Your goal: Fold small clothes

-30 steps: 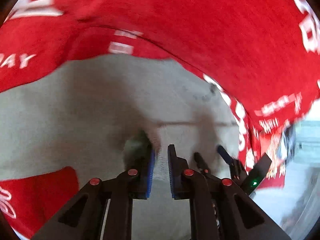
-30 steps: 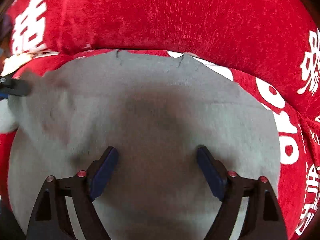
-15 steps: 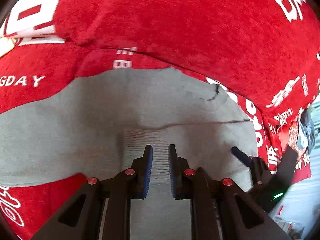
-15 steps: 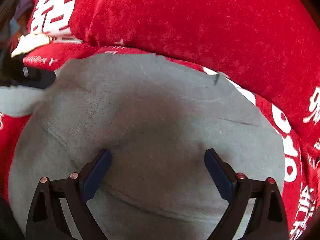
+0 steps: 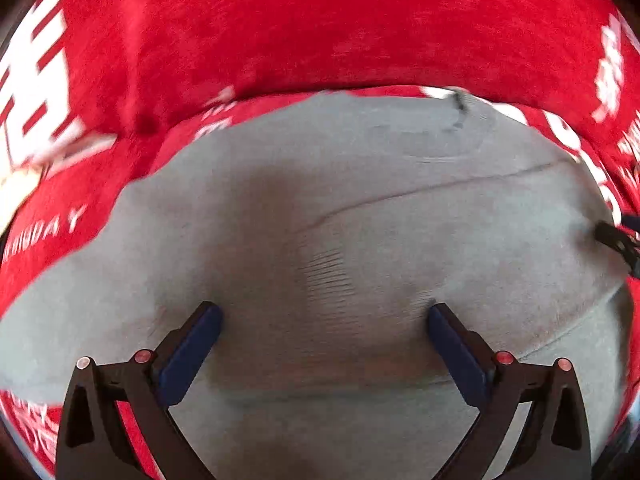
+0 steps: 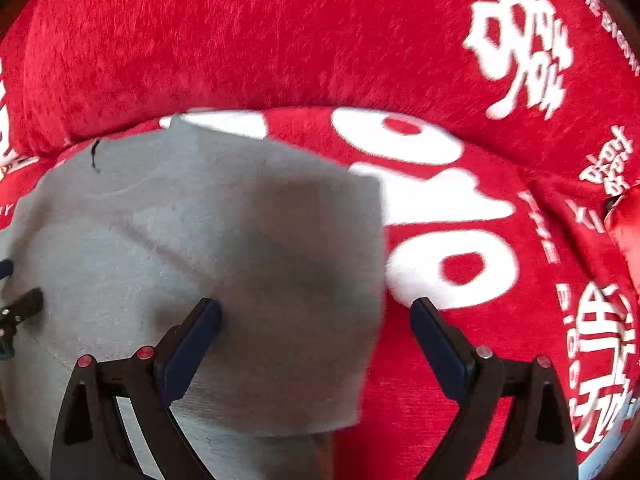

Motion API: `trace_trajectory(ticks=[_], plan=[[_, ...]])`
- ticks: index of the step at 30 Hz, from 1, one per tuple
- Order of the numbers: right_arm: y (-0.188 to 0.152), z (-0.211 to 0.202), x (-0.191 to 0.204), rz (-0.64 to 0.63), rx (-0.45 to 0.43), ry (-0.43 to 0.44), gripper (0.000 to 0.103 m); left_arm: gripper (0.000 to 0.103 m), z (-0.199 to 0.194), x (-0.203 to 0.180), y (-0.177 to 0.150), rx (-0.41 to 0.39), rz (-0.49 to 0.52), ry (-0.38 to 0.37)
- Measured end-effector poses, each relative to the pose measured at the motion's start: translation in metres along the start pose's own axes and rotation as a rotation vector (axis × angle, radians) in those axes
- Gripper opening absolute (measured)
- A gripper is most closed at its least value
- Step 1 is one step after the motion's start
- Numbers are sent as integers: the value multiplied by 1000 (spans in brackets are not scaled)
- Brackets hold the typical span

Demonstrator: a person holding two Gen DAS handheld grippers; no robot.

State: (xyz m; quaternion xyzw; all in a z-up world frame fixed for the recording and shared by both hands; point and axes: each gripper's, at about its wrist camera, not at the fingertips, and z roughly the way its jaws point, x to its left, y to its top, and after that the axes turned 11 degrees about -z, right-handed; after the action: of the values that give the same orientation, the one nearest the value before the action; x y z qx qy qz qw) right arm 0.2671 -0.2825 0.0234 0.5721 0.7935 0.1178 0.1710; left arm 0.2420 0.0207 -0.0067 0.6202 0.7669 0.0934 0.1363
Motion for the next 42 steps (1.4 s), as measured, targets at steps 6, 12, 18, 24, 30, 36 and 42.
trace_trajectory(ticks=[6, 12, 18, 24, 30, 36, 42], plan=[[21, 0, 37, -83, -48, 108, 97, 103, -33, -21, 7, -63, -45, -177], [47, 42, 44, -6, 24, 89, 102, 103, 18, -49, -3, 4, 91, -65], [63, 34, 22, 111, 42, 140, 102, 103, 9, -40, -14, 1, 98, -73], [23, 10, 48, 80, -10, 127, 102, 103, -7, -17, -28, -22, 7, -82], [5, -1, 95, -49, -54, -21, 102, 103, -32, 1, -46, -59, -94, -134], [-7, -6, 159, -175, -51, 38, 101, 103, -25, 53, -70, -21, -232, -76], [-40, -23, 163, -118, -26, 72, 102, 103, -66, 129, -98, -146, -335, -43]])
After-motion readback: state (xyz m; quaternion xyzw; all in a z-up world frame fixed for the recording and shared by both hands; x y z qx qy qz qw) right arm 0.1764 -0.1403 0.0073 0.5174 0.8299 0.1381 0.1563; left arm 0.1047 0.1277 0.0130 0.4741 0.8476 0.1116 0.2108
